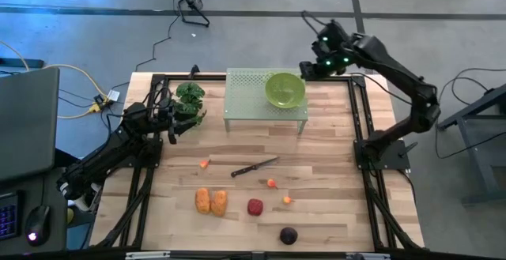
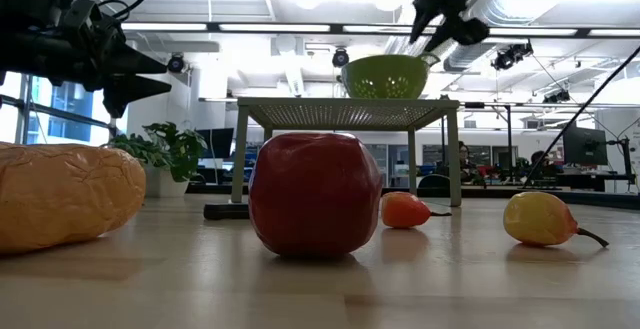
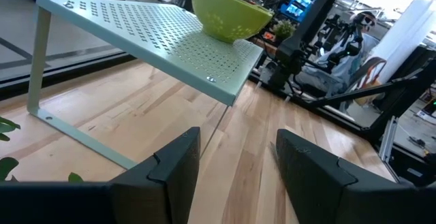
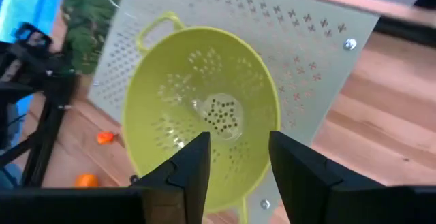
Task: Pick & Place Fruit
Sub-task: Put the orange peach into the green strainer bowl on the shelf
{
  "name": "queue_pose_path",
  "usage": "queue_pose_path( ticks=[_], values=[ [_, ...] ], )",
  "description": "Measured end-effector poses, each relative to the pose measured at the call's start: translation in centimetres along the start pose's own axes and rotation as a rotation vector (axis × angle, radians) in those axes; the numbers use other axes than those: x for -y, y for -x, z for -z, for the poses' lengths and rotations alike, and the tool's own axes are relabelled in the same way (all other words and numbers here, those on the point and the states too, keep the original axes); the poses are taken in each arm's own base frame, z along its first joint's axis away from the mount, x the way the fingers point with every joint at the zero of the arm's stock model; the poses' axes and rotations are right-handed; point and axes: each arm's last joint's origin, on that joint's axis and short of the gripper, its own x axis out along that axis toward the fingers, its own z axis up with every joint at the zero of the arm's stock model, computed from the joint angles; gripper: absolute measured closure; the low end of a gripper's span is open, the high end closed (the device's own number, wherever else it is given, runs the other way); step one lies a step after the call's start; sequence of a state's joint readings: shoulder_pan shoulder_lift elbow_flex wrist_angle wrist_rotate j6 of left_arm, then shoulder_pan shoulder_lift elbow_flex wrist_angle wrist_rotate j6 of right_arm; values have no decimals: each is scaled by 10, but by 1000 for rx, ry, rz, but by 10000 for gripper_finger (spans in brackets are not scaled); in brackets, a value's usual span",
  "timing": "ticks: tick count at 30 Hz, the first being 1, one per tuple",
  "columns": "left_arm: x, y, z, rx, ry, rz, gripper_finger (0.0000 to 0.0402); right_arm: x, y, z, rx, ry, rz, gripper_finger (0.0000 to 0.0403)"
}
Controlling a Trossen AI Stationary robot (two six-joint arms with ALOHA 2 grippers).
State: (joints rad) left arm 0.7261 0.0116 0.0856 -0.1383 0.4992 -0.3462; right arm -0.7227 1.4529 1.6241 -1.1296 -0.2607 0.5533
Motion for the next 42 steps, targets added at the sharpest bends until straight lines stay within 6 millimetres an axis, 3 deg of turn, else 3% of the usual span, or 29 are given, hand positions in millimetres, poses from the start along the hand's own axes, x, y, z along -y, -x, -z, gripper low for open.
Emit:
queue_pose_path(
  ticks=[4,12,20,30,42],
  values=[
    [0,0,0,1,0,0,211,-5,25,15,68,74,22,259],
    [0,0,-1,11,-2,5,211,-30,58,62,136,253,85,259],
    [1,0,-4,43,25,17,211,-48,75,99,164,382,78,259],
    [5,1,-12,111,23,66,211,-49,55,147,169,448,159,259],
    [10,2,-20,178,10,131,211,-41,27,189,192,510,31,259]
  ],
)
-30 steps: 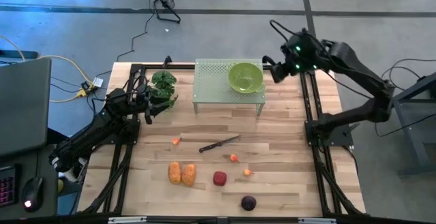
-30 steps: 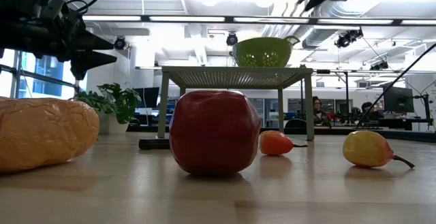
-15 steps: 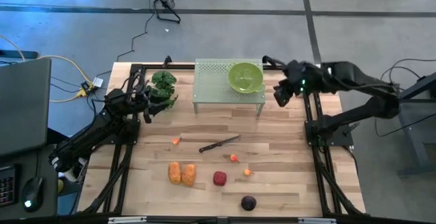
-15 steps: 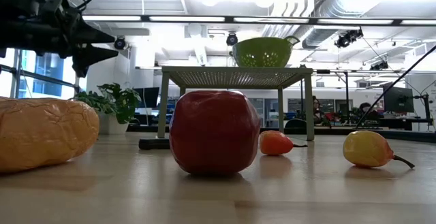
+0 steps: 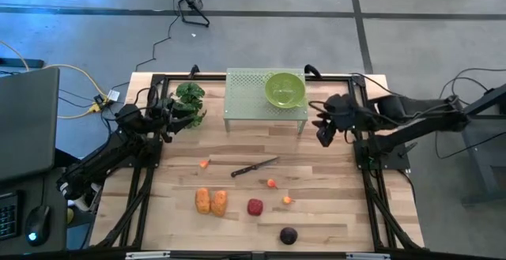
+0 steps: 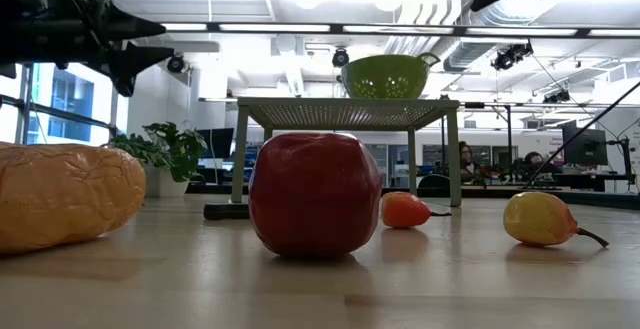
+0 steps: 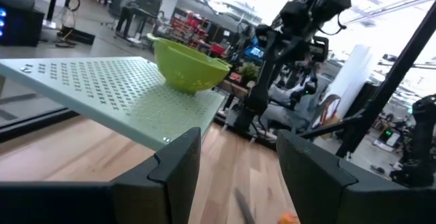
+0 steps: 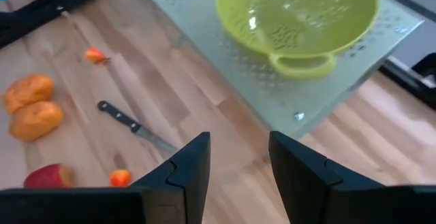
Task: Pick & Place Fruit
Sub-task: Put the orange peach into the green strainer bowl on the shelf
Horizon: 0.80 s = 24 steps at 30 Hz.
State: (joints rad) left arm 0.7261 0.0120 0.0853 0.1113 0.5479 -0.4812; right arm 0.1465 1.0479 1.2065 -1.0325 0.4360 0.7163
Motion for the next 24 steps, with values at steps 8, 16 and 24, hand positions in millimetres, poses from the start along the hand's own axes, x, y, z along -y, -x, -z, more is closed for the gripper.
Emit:
queue_pose_path(
  ticks=[8,16,24],
  values=[
    [2,-5,-10,-12,6,-20,211,-4,-5,27,9,-19,-40,259],
    [3,-24,-37,-79,-28,-51,211,-13,-19,49,28,-27,-96,259],
    [13,-54,-53,-274,-35,8,211,-22,-34,63,87,-49,-166,259]
  ],
)
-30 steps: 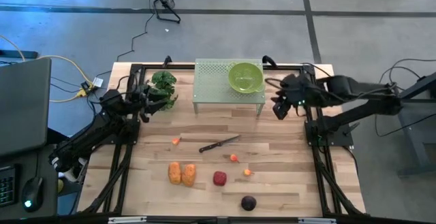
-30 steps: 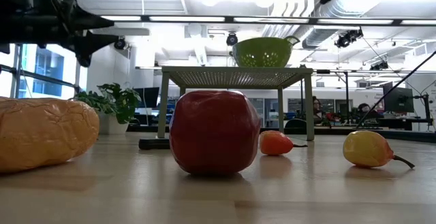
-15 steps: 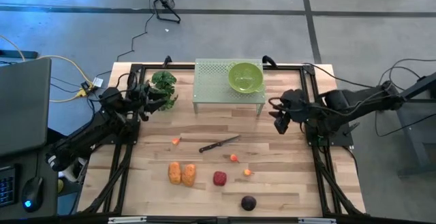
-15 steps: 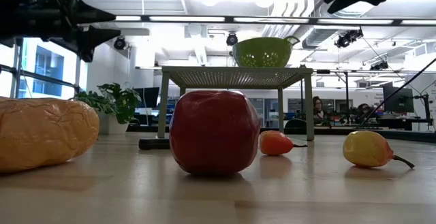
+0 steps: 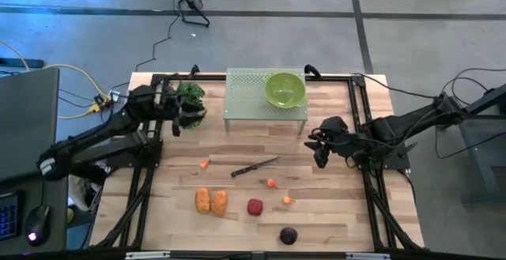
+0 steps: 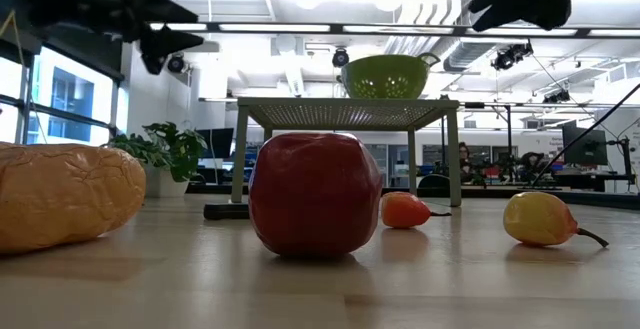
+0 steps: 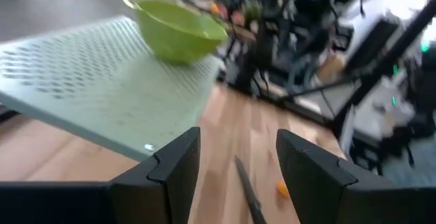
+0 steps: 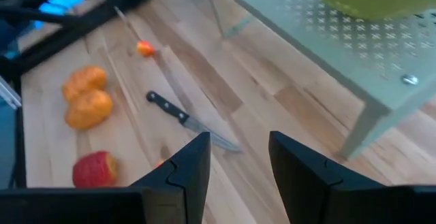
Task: Pick & Place Fruit
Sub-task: Put the orange peach into the green strainer bowl on the shelf
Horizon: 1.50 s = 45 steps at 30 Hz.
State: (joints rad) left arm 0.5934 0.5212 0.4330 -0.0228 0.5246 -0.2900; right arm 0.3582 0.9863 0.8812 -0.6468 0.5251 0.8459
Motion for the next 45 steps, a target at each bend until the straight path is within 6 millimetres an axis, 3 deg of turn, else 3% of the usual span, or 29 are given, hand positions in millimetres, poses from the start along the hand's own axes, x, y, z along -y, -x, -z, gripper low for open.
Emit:
queue_pose_path(
  ticks=[9,17,32,38,45],
  values=[
    [34,-22,-23,-342,-114,-15,211,1,-16,16,38,-19,-51,259],
    [64,-26,-32,-487,-163,41,211,2,-22,22,51,-39,-73,259],
    [103,-48,23,-914,-230,106,211,-10,-36,23,67,-23,-99,259],
    [106,-63,44,-1031,-163,-13,211,-13,-43,25,63,-19,-96,259],
    [103,-75,58,-1089,61,-223,211,-16,-45,25,58,-1,-123,259]
  ],
)
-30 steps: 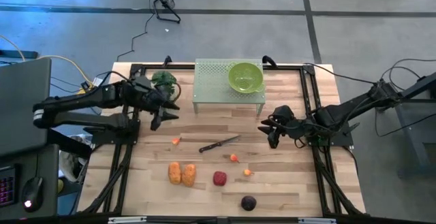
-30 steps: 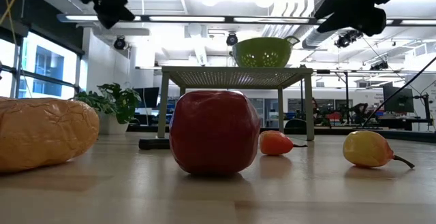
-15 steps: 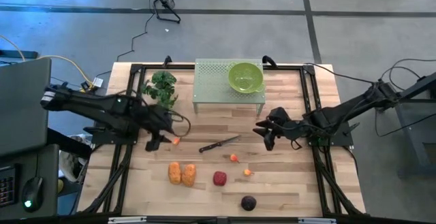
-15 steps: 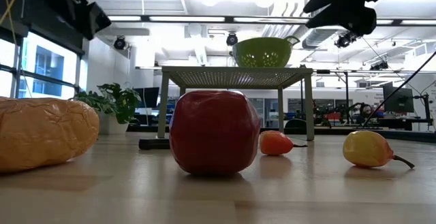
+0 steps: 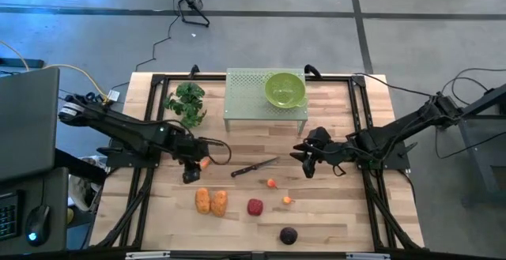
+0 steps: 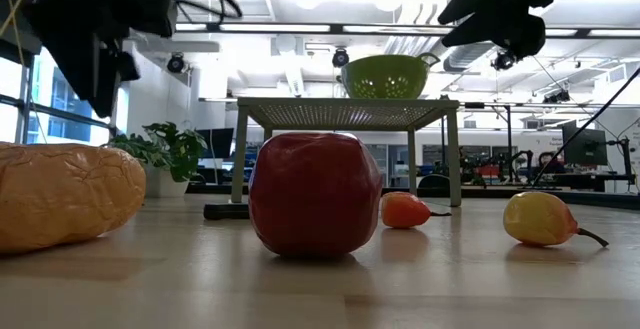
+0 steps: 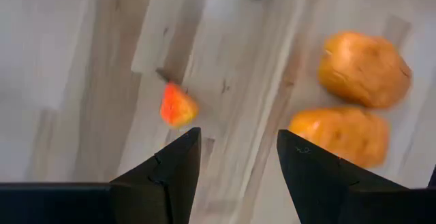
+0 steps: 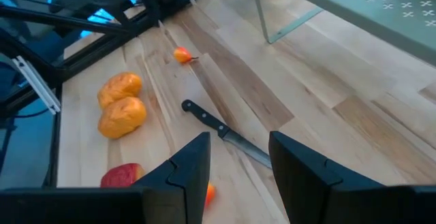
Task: Pick & Place Fruit
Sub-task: Put the orange peach into the green strainer bowl on the shelf
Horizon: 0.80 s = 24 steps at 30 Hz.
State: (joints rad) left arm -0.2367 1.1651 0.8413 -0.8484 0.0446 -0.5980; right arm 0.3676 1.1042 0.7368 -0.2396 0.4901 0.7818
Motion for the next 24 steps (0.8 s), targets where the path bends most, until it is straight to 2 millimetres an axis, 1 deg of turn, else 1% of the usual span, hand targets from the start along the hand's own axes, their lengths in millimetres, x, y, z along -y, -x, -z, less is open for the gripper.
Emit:
queue_pose_path(
  ticks=[7,12,15,24],
  values=[
    [1,-10,-2,-26,300,-35,211,0,0,0,6,16,-2,259],
    [1,-16,-4,-24,418,-63,211,-1,0,-1,13,21,-3,259],
    [1,-21,-5,-37,457,-84,211,-1,0,-1,13,20,-4,259],
    [0,-47,-8,-77,458,-202,211,-1,0,-2,17,17,-8,259]
  ],
)
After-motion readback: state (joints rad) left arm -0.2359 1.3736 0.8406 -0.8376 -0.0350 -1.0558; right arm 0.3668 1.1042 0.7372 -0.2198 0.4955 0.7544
